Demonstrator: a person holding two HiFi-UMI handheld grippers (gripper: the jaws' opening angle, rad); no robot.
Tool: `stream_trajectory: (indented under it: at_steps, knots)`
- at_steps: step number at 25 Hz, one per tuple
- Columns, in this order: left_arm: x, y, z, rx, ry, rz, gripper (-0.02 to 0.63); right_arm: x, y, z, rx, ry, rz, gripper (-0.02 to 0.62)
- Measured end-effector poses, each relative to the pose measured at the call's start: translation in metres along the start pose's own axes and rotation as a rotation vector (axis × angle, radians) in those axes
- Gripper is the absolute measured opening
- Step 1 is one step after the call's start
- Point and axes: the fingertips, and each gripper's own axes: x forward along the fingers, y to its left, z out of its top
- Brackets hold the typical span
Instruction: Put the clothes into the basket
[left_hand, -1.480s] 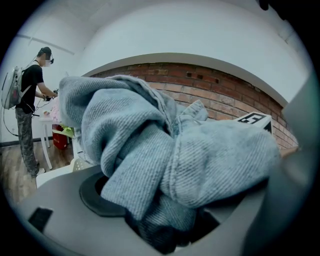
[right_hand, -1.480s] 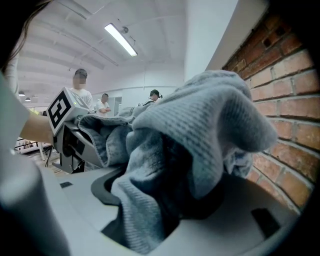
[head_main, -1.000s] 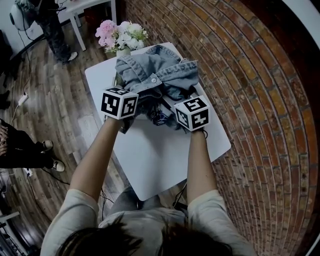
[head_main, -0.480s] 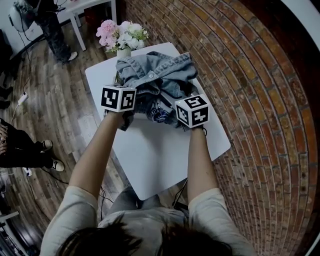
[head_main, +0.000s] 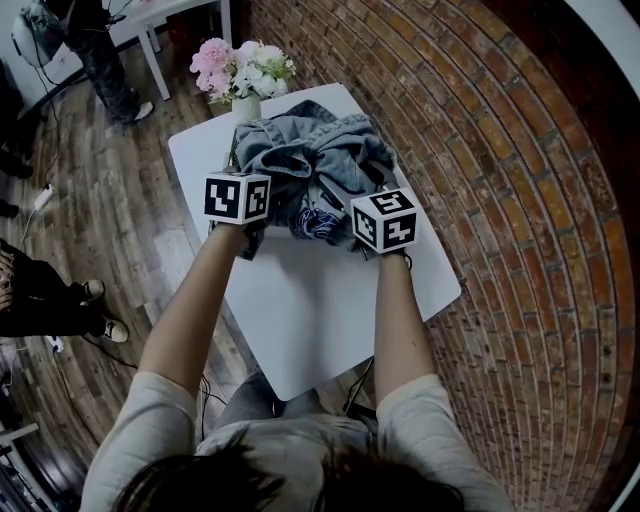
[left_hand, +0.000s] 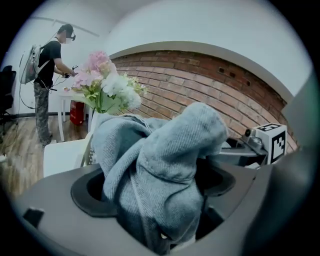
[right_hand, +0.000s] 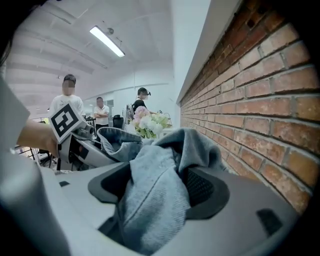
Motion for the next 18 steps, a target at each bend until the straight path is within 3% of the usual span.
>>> stream_trajectory:
  at_steps: [8, 18]
  knots:
    - [0.002, 0.008, 0.0, 0.072, 0.006, 0.102, 0.482, 0.009, -0.005, -0.01, 0.026, 0.038, -0.021, 0.318]
    - [-0.018, 0.012, 0.015, 0.107, -0.06, 0.182, 0.482, -0.005, -0.006, 0.002, -0.005, -0.013, -0.047, 0.319]
